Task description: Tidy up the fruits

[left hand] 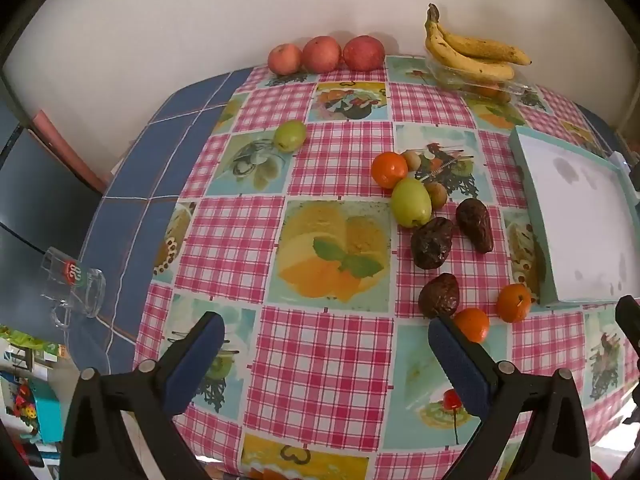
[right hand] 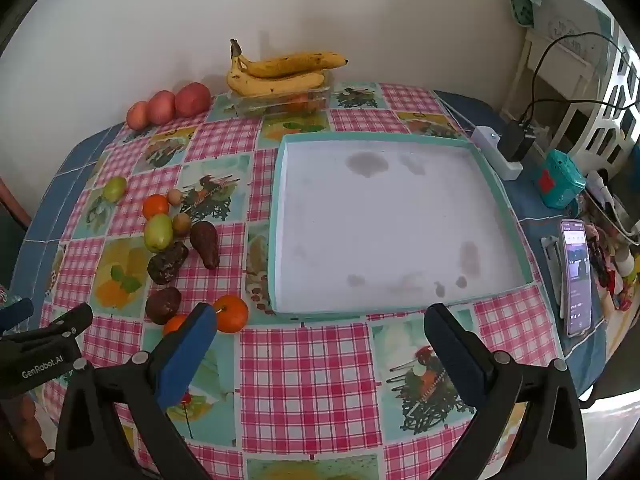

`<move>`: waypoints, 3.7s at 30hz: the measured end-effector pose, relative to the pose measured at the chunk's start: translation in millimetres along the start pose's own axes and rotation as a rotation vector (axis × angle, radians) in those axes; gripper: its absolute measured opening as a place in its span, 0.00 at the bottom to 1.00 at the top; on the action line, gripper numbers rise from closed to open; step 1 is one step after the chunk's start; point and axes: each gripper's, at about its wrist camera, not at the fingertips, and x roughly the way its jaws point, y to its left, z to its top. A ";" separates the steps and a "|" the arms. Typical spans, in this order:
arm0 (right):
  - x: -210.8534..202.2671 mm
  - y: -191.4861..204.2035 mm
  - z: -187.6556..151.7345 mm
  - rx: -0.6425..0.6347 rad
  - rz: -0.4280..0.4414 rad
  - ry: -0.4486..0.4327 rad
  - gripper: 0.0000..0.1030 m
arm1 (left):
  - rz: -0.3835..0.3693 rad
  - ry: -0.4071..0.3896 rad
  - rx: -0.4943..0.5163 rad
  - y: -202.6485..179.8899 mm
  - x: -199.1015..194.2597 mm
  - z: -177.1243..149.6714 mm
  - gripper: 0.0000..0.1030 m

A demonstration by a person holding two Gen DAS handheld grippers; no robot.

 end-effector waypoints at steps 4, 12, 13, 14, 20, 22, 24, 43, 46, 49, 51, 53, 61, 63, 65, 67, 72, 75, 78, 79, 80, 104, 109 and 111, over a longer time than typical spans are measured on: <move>0.7 -2.7 -2.4 0.001 -0.002 -0.004 1.00 | -0.002 -0.005 0.001 4.2 -4.5 3.6 1.00; -3.1 13.3 3.9 -0.003 -0.011 0.001 1.00 | 0.005 -0.017 0.001 4.1 -5.6 3.1 1.00; -3.9 6.0 1.0 0.004 0.002 -0.004 1.00 | 0.010 -0.017 -0.002 1.1 -4.8 2.9 1.00; -3.9 7.4 1.5 0.004 0.001 -0.003 1.00 | 0.009 -0.017 -0.002 1.5 -5.1 3.4 1.00; -1.2 2.0 -0.7 0.009 0.008 -0.004 1.00 | 0.008 -0.020 -0.005 0.7 -6.1 3.4 1.00; -0.5 2.1 -1.0 0.010 0.007 -0.001 1.00 | 0.010 -0.021 -0.006 0.0 -7.1 3.4 1.00; -1.0 1.8 -0.8 0.012 0.008 -0.002 1.00 | 0.008 -0.021 -0.005 0.8 -6.6 3.1 1.00; -2.9 -0.6 -0.4 0.023 0.022 -0.003 1.00 | 0.010 -0.020 -0.013 1.7 -8.5 2.8 1.00; -3.0 -0.2 -0.7 0.023 0.022 -0.003 1.00 | 0.009 -0.021 -0.015 1.6 -9.2 3.0 1.00; -2.9 -0.5 -0.9 0.023 0.022 -0.003 1.00 | 0.009 -0.020 -0.015 1.8 -9.0 3.1 1.00; -2.8 -0.6 -0.8 0.023 0.023 -0.003 1.00 | 0.010 -0.020 -0.017 2.3 -9.4 2.8 1.00; -3.2 -0.3 -1.1 0.024 0.022 -0.002 1.00 | 0.009 -0.020 -0.020 2.2 -10.2 3.3 1.00; -2.6 0.4 -2.1 0.024 0.021 0.001 1.00 | 0.008 -0.021 -0.022 2.4 -10.4 3.3 1.00; -2.2 0.9 -2.5 0.024 0.021 0.003 1.00 | 0.008 -0.021 -0.023 2.3 -10.2 3.4 1.00; -1.3 1.3 -2.6 0.023 0.019 0.004 1.00 | 0.007 -0.022 -0.022 2.7 -10.2 2.7 1.00; -0.3 1.3 -3.0 0.023 0.020 0.006 1.00 | 0.008 -0.020 -0.022 2.9 -9.8 2.5 1.00; 0.6 1.2 -1.9 0.023 0.022 0.008 1.00 | 0.008 -0.019 -0.023 2.7 -9.6 2.1 1.00; 0.6 1.4 -1.9 0.024 0.021 0.009 1.00 | 0.007 -0.016 -0.026 1.6 -8.3 2.0 1.00; 0.5 1.6 -2.0 0.024 0.021 0.008 1.00 | 0.004 -0.015 -0.026 0.3 -6.9 2.0 1.00; 0.5 1.6 -2.0 0.024 0.021 0.009 1.00 | 0.004 -0.014 -0.026 0.8 -6.1 2.1 1.00; 0.7 2.0 -2.3 0.023 0.021 0.009 1.00 | 0.004 -0.013 -0.026 0.3 -5.6 2.2 1.00; 23.0 16.2 5.2 0.002 0.109 0.063 1.00 | -0.128 -0.018 -0.151 16.6 21.1 23.2 1.00; 26.0 22.3 13.9 -0.016 0.125 0.019 1.00 | -0.252 -0.068 -0.216 19.8 22.4 37.1 1.00; 31.2 24.2 17.7 -0.029 0.118 0.013 1.00 | -0.257 -0.103 -0.220 18.3 19.5 41.2 1.00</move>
